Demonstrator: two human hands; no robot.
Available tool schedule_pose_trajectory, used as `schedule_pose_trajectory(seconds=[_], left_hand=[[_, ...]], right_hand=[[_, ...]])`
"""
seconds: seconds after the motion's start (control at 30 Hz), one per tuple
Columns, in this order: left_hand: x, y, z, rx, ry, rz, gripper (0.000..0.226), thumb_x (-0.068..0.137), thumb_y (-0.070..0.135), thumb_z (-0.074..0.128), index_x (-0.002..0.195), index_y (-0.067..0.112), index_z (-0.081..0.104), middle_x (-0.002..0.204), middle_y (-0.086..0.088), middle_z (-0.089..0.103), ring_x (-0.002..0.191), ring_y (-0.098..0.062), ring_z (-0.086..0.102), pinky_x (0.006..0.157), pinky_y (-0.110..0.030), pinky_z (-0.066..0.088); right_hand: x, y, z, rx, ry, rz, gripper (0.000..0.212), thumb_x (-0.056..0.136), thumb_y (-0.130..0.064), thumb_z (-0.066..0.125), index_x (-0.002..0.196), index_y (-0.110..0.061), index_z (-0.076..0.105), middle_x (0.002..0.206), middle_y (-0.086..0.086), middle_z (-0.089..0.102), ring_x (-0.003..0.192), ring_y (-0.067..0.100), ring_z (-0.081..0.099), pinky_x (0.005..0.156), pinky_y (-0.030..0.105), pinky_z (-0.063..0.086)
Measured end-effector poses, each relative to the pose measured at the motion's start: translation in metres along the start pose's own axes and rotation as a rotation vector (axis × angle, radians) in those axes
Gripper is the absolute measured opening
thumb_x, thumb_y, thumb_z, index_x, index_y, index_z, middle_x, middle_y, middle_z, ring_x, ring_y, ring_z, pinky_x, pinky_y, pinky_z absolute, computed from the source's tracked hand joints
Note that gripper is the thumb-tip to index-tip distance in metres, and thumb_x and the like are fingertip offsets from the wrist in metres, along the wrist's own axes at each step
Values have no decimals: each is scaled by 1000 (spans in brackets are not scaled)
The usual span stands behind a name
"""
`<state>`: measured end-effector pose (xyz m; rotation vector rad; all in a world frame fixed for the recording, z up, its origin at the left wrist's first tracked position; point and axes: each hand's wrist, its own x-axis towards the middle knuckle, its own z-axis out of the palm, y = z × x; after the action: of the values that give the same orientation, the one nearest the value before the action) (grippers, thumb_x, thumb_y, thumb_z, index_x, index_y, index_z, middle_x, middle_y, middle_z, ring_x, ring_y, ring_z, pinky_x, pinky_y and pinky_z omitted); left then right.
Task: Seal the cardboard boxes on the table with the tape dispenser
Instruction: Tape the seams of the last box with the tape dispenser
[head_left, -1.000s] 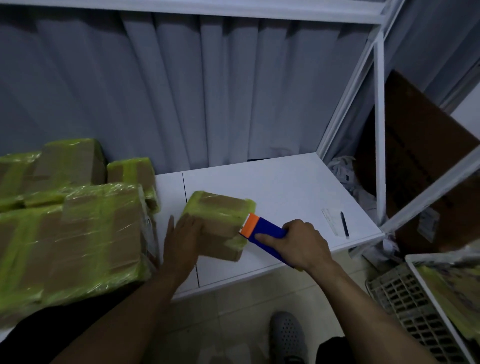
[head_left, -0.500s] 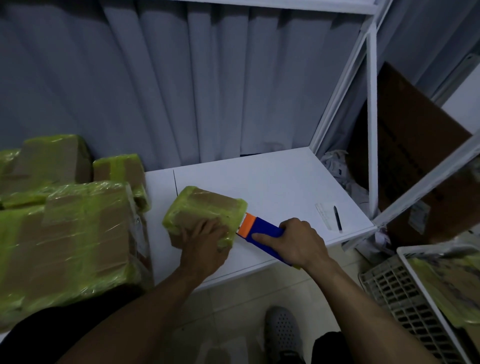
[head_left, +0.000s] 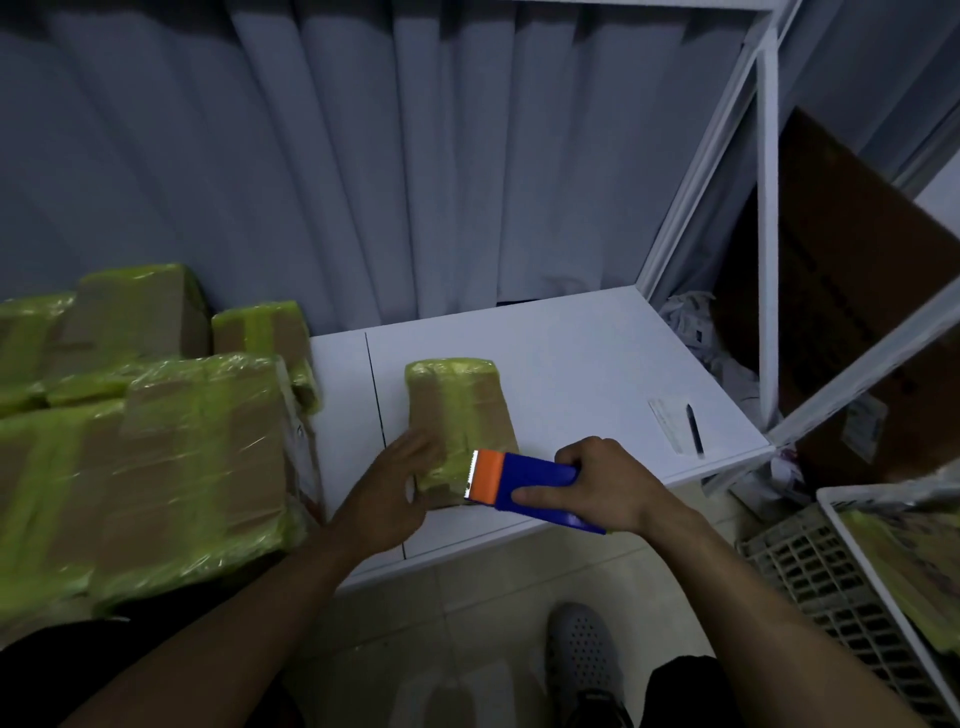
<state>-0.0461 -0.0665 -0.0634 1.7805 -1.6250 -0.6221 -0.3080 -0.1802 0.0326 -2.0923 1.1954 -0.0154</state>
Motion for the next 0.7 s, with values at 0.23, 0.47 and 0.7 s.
schedule_pose_trajectory(seconds=[0.23,0.47,0.7], left_hand=[[-13,68,-23,-814,10,-518,18,98,26,60,107,17,73,98,-3,76,91,-20,72,72,-27,56],[-21,66,-29,-920,63,-541,16,93,14,67,107,12,74,99,-8,75,95,-23,72,72,-25,56],[-22,63,-25,-840,152,-527,22,85,6,74,107,6,74,100,-9,76,90,-17,74,72,-23,58]], right_hand=[[-10,-12,-3,213,-71,-122,30,81,-43,84,66,-26,64,58,-15,64,52,1,61,55,12,42],[-10,-15,1,259,-74,-152,32,81,-37,85,61,-27,63,56,-12,62,50,2,57,53,12,40],[-9,-20,3,236,-91,-151,27,80,-40,85,67,-27,65,59,-16,65,53,1,61,55,11,41]])
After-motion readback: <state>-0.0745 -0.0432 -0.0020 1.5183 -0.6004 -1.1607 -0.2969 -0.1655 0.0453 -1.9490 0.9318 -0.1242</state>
